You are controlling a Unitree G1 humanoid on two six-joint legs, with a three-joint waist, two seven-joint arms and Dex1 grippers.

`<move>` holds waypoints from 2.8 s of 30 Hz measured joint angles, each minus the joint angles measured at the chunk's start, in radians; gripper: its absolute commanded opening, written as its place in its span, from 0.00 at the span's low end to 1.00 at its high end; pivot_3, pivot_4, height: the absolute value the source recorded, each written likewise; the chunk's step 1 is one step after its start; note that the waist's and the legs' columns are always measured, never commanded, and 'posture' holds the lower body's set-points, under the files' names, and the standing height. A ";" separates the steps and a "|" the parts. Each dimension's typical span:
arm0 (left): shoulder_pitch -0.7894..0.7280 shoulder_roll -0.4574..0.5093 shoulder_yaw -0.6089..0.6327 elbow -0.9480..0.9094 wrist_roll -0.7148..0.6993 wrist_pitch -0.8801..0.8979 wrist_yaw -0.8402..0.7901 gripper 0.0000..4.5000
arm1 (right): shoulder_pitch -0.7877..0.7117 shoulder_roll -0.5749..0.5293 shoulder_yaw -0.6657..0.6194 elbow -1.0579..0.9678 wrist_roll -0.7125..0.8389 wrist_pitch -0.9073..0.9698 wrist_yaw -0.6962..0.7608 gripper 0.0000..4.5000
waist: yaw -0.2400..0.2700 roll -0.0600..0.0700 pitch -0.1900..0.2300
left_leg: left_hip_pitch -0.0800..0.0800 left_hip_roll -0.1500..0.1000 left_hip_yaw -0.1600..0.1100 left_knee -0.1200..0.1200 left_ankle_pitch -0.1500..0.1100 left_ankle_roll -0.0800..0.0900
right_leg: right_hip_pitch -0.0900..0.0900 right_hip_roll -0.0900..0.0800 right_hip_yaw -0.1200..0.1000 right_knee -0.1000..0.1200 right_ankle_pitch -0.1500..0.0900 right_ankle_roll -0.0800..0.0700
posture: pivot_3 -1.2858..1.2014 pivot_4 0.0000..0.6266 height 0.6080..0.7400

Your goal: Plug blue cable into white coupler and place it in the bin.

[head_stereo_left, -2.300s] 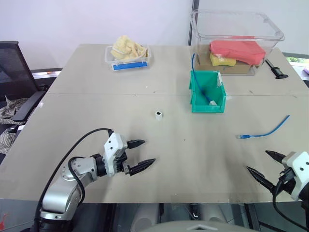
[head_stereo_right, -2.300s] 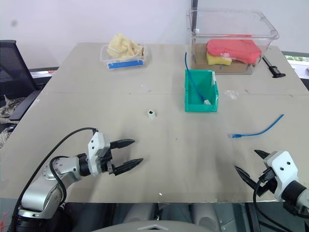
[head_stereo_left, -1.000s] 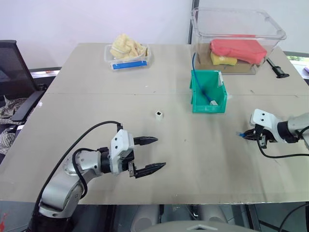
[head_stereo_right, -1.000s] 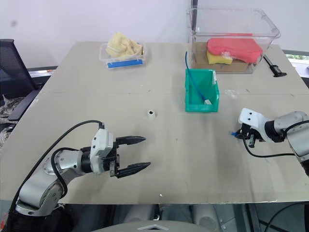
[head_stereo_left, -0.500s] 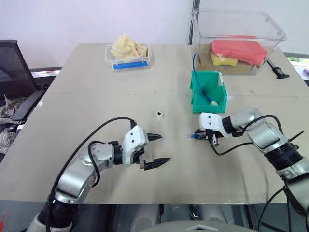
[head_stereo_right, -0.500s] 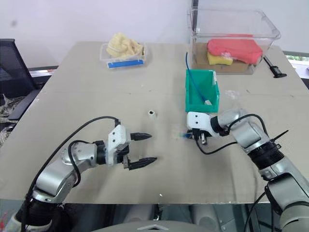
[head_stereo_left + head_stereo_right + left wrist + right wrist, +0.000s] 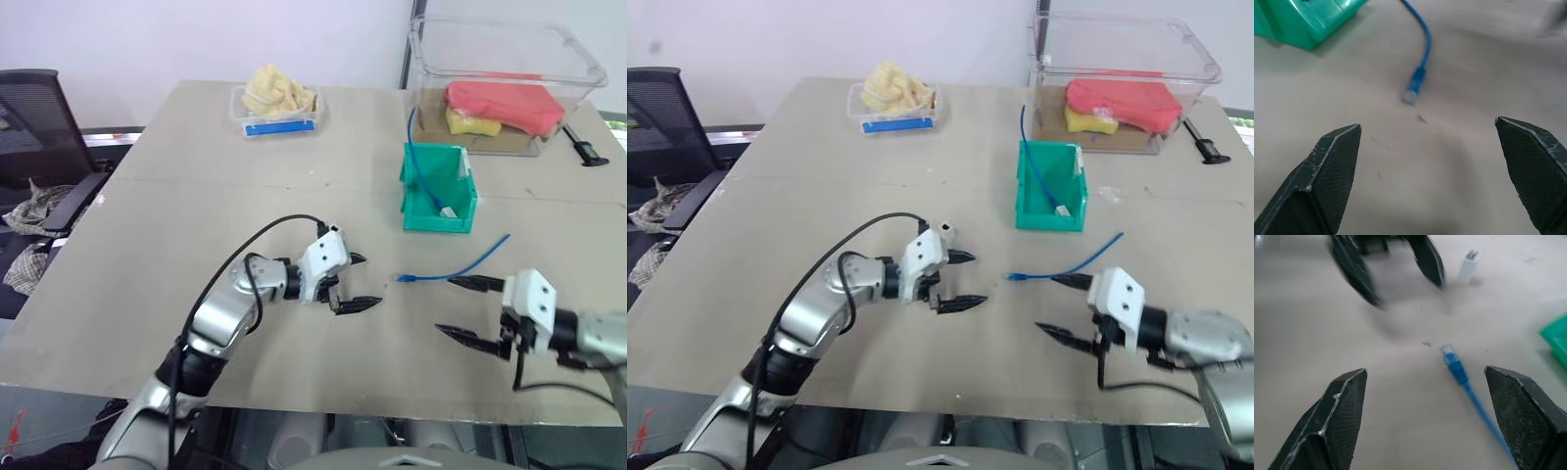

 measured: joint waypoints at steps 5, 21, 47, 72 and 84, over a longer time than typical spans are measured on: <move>-0.103 -0.077 -0.061 0.107 0.061 0.007 0.009 1.00 | 0.233 0.084 -0.077 -0.153 -0.044 -0.006 -0.143 0.83 | -0.020 -0.001 -0.001 | 0.004 0.000 0.003 0.003 0.000 0.000 | 0.002 0.001 0.003 0.004 -0.001 0.001 | 0.52 0.24 1.00; -0.225 -0.102 -0.147 0.280 0.188 -0.067 -0.111 0.01 | 0.439 0.154 -0.097 -0.284 -0.090 0.000 -0.322 0.86 | -0.020 -0.001 -0.001 | 0.003 0.000 0.001 0.005 0.000 0.001 | 0.002 0.001 0.003 0.005 -0.003 0.003 | 0.52 0.24 1.00; -0.076 -0.102 0.069 0.282 0.158 -0.823 -0.073 0.00 | -0.235 0.581 0.095 -0.094 0.617 0.592 -0.938 0.43 | -0.009 0.000 -0.001 | 0.000 -0.002 -0.001 0.005 -0.001 0.001 | 0.000 -0.001 0.001 0.005 -0.002 0.002 | 0.52 0.24 1.00; -0.005 -0.031 0.111 0.204 0.052 -0.601 -0.087 0.69 | -0.279 0.538 0.109 -0.017 0.773 0.540 -1.057 0.00 | -0.035 0.000 -0.001 | 0.001 0.000 -0.003 0.004 -0.001 0.001 | -0.001 0.000 0.000 0.007 -0.002 0.002 | 0.52 0.24 1.00; -0.030 0.044 0.312 0.375 -0.014 -0.309 0.021 0.69 | -0.256 0.482 0.138 -0.005 0.765 0.495 -1.038 0.00 | -0.031 0.000 0.000 | 0.000 -0.001 -0.003 0.004 -0.001 0.001 | -0.001 -0.001 0.000 0.007 -0.002 0.003 | 0.52 0.24 1.00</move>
